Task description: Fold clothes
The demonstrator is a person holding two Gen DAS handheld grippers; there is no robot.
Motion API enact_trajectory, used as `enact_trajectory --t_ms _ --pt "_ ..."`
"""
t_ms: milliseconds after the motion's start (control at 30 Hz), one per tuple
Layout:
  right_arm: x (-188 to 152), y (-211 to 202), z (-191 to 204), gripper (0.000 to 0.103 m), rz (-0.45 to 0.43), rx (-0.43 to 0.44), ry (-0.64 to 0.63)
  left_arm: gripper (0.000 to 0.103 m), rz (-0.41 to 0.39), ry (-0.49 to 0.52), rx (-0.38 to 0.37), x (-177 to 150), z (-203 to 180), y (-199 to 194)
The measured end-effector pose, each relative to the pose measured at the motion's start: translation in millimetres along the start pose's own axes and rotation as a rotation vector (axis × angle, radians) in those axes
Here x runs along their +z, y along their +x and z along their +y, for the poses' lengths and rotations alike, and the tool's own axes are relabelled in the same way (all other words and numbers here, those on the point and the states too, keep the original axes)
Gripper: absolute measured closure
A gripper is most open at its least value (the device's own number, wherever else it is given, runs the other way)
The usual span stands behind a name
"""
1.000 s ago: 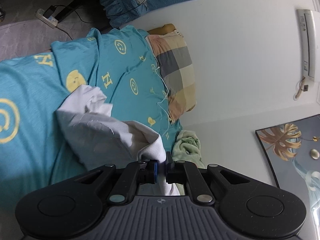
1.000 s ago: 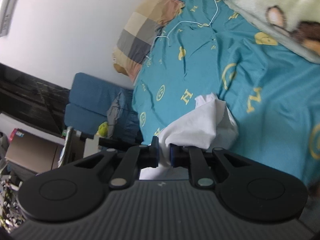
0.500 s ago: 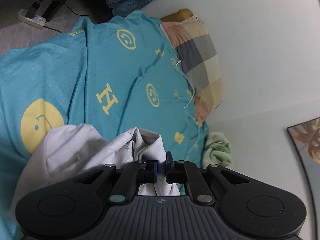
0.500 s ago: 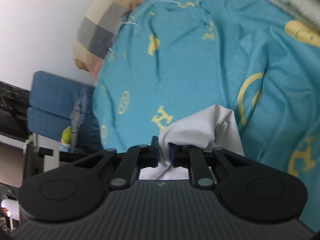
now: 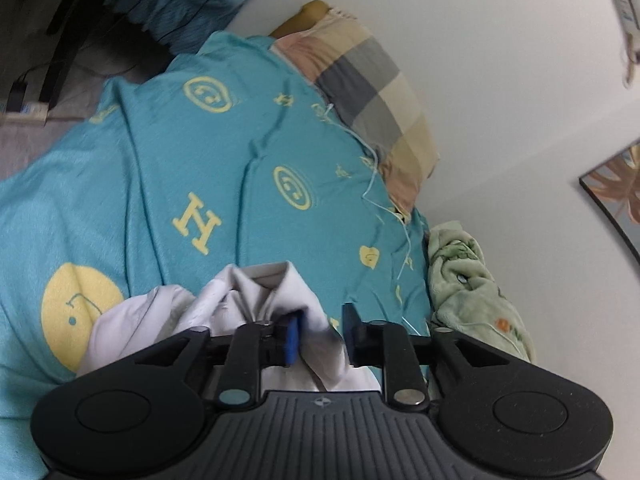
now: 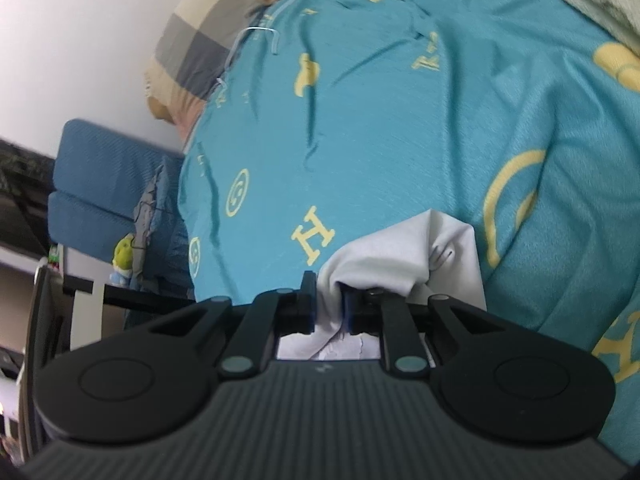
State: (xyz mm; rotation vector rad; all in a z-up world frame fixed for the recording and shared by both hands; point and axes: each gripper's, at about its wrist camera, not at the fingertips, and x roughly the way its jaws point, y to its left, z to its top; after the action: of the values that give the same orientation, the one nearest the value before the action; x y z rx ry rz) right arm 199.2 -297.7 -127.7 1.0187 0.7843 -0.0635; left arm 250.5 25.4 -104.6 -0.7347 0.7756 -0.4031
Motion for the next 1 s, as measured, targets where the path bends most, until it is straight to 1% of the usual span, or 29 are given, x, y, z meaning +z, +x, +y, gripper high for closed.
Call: enact_trajectory --t_ms 33,67,100,133,167,200,233,300,400,467,533,600,667,800,900,1000 --pt "-1.0 -3.5 3.6 0.082 -0.008 -0.003 -0.027 0.055 -0.012 0.042 0.007 -1.8 -6.4 -4.5" --pt "-2.0 -7.1 7.4 0.075 -0.019 -0.005 -0.055 0.048 -0.025 0.084 0.015 -3.7 -12.8 -9.1" --pt "-3.5 -11.2 12.3 0.063 -0.04 0.001 -0.086 0.046 -0.037 0.126 0.022 -5.5 -19.1 -13.6" --pt "-4.9 -15.3 17.3 0.056 -0.062 0.006 -0.116 0.043 -0.037 0.163 0.029 -8.7 -23.7 -14.5" --pt "-6.4 -19.6 22.2 0.037 -0.085 0.013 -0.147 0.04 -0.035 0.2 0.036 -12.1 -28.1 -14.9" --pt "-8.7 -24.6 27.1 0.027 -0.112 0.025 -0.183 0.04 -0.033 0.236 0.042 -15.5 -32.4 -15.2" --pt "-10.9 -29.0 30.9 0.024 -0.135 0.033 -0.219 0.039 -0.031 0.273 0.049 -18.9 -36.8 -15.6" --pt "-14.9 -34.6 38.2 0.024 -0.166 0.036 -0.297 0.039 -0.013 0.3 0.078 -24.9 -37.8 -9.7" --pt "-19.7 -30.2 47.8 0.025 -0.202 -0.02 -0.439 0.039 0.011 0.344 0.134 -31.5 -33.9 0.8" --pt "-22.2 -18.4 49.0 0.025 -0.195 -0.067 -0.526 0.039 0.018 0.377 0.178 -35.6 -30.1 7.8" --pt "-24.7 -2.5 46.0 0.025 -0.166 -0.109 -0.581 0.039 0.04 0.375 0.19 -37.4 -24.5 14.0" --pt "-28.3 11.9 38.7 0.026 -0.132 -0.141 -0.609 0.039 0.063 0.371 0.201 -39.1 -18.9 20.1" --pt "-31.5 24.6 32.3 0.026 -0.1 -0.169 -0.63 0.039 0.08 0.373 0.21 -40.9 -14.9 24.6" --pt "-35.6 30.4 27.9 0.025 -0.096 -0.18 -0.634 0.039 0.091 0.388 0.216 -42.8 -14.1 24.3" --pt "-33.7 21.1 29.5 0.026 -0.104 -0.163 -0.584 0.039 0.087 0.337 0.198 -44.1 -14.0 7.4" --pt "-35.5 7.0 30.2 0.026 -0.12 -0.137 -0.531 0.037 0.071 0.259 0.171 -51.0 -14.6 -20.6"
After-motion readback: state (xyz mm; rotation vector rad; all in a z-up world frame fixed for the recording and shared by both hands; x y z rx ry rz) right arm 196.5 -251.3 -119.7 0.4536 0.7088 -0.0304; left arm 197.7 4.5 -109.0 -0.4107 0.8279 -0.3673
